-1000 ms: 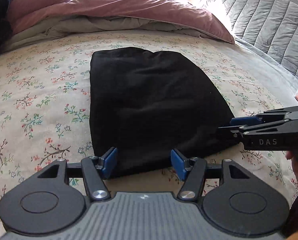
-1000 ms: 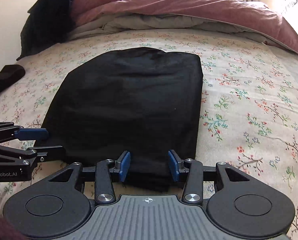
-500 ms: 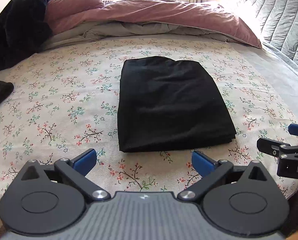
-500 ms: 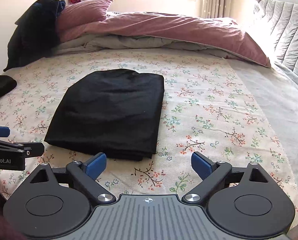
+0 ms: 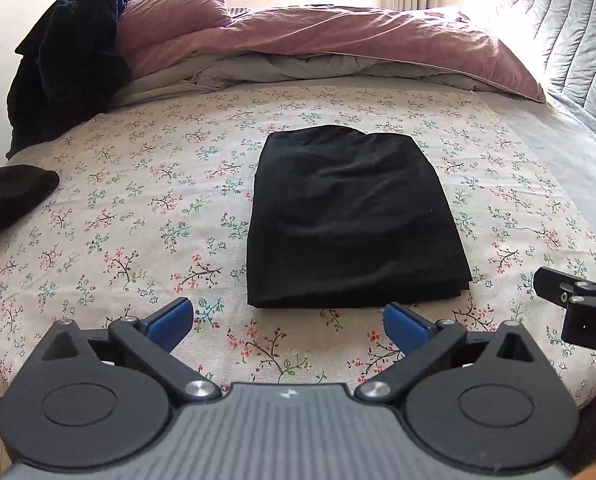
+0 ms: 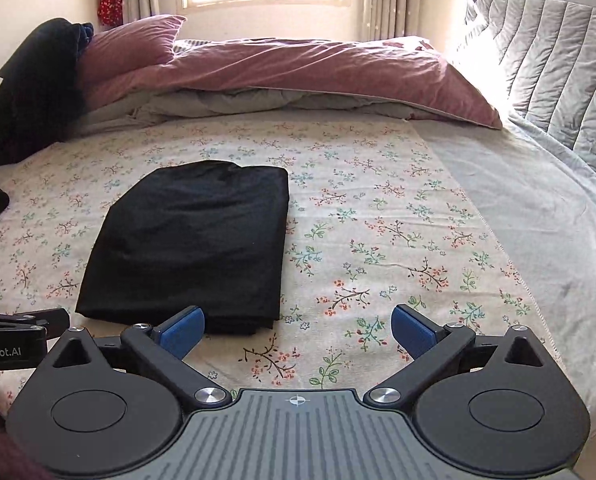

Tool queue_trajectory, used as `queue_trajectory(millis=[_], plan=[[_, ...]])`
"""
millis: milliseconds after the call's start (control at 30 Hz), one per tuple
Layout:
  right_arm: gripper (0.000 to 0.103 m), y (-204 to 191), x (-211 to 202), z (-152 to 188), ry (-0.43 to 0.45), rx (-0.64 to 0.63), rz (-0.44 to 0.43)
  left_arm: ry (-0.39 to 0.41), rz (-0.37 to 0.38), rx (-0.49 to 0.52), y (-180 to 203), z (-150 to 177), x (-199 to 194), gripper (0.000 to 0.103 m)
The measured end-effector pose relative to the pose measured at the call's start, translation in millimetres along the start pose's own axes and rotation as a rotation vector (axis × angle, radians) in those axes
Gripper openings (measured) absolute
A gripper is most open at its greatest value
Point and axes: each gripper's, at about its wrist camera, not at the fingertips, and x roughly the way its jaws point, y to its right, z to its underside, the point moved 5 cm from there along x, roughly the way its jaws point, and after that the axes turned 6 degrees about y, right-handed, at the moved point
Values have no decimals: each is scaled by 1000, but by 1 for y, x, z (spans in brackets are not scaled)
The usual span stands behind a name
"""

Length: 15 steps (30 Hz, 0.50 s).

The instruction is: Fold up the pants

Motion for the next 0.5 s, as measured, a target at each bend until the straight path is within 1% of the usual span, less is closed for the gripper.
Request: queue_trajectory(millis=[167,500], plan=[[101,0,1,-2,6,-6,4,10,9,8,5,-3,-1,103],[101,-2,9,1,-12,-11,15,9,7,21,7,-3,3,103]])
